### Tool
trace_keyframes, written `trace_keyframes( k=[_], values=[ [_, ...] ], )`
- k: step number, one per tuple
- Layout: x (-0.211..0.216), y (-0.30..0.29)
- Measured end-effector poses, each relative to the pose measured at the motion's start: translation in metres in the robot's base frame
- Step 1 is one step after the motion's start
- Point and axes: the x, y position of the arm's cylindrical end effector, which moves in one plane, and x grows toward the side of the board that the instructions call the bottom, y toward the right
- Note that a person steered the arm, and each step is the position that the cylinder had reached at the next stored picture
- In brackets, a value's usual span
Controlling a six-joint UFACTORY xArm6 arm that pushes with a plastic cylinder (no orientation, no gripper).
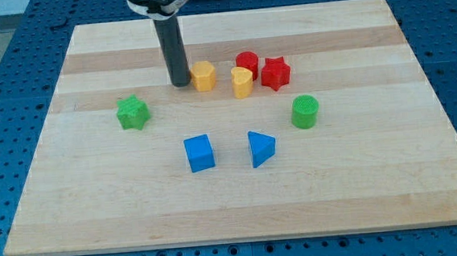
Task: Push the yellow hexagon towards the center of the board
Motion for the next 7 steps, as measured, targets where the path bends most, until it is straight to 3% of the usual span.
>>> trace_keyframes(
  k=[2, 5, 7],
  values=[
    [-0.016, 0.011],
    [0.022, -0.001],
    [0.008, 0.005]
  ],
)
